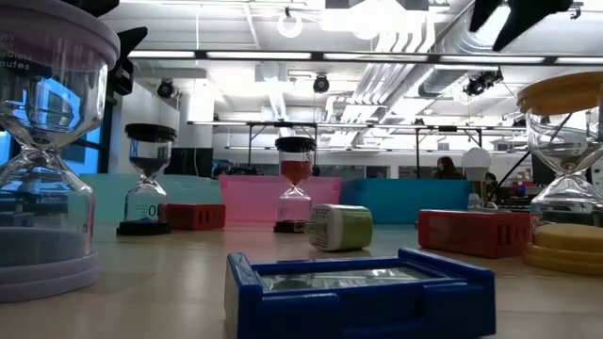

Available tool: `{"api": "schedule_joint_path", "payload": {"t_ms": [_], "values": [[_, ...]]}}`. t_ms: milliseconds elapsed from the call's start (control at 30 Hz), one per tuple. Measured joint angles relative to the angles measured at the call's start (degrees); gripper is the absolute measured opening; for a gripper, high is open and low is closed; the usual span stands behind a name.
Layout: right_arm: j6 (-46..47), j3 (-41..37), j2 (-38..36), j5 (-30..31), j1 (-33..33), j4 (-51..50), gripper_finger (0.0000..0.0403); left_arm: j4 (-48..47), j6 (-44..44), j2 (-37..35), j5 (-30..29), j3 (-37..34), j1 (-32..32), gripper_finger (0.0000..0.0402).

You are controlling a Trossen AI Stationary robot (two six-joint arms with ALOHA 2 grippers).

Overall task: Pick & Place Office items
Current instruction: Put the green hourglass into the green bin

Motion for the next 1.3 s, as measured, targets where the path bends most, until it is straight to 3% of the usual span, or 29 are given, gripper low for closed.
{"api": "schedule_joint_path", "payload": {"t_ms": [167,333,533,800,1000,1300], "values": [[14.37,-3.99,-0.01,-2.25,7.14,-3.45,0.0305,-0.01,-0.19,-0.01,1.02,0.00,0.00,0.0203],[20.18,-6.75,0.06,-2.11,13.62,-2.60,0.0304,-0.13,-0.17,0.00,1.28,0.00,0.00,0.0203],[19.67,-9.10,0.05,4.11,16.52,3.09,0.0304,-0.37,-0.86,-0.01,1.04,0.00,0.00,0.0203],[9.51,-12.44,0.05,3.64,16.00,8.59,0.0304,-0.57,-1.03,0.00,1.35,0.00,0.00,0.0203],[13.89,-12.86,0.03,-4.82,15.35,5.67,0.0304,-0.57,-1.93,-0.02,1.33,0.00,-0.02,0.0203],[27.78,-12.84,0.05,-20.32,16.78,2.70,0.0304,-0.54,-3.58,-0.01,1.35,0.00,-0.01,0.0203]]}}
